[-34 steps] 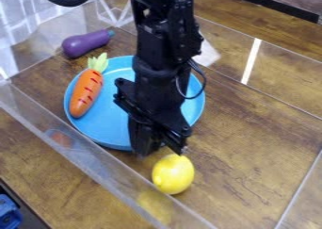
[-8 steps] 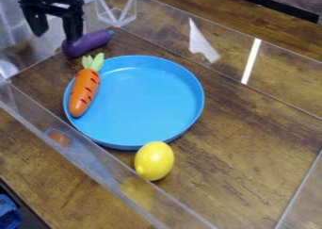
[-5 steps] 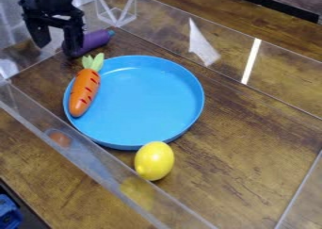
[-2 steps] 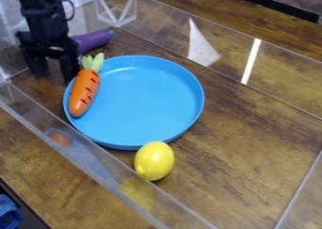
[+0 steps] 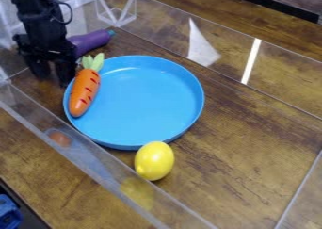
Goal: Move the carrot to the left side
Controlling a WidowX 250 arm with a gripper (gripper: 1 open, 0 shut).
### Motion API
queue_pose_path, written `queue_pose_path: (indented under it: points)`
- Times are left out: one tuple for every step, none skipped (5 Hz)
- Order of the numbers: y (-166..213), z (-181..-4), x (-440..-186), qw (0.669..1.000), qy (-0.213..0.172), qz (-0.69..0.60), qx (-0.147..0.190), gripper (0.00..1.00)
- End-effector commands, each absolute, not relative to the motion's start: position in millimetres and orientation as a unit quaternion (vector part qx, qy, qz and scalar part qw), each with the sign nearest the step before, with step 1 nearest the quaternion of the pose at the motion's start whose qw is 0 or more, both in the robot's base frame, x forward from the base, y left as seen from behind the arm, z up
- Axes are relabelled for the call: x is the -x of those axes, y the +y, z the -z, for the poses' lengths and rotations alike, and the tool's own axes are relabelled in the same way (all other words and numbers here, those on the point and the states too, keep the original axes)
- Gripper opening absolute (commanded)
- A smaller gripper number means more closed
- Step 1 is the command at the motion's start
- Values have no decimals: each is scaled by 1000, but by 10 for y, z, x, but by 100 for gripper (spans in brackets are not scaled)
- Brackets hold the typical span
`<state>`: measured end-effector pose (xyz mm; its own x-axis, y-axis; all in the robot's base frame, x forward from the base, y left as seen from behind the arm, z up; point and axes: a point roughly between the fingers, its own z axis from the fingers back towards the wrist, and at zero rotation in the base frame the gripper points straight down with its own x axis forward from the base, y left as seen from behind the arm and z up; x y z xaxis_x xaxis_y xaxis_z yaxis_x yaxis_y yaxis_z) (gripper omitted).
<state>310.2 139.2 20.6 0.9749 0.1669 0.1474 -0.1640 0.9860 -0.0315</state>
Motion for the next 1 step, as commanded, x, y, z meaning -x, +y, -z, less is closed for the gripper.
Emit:
queue_pose_path:
  points:
    - [1209, -425, -3152, 992, -111, -52, -2, 100]
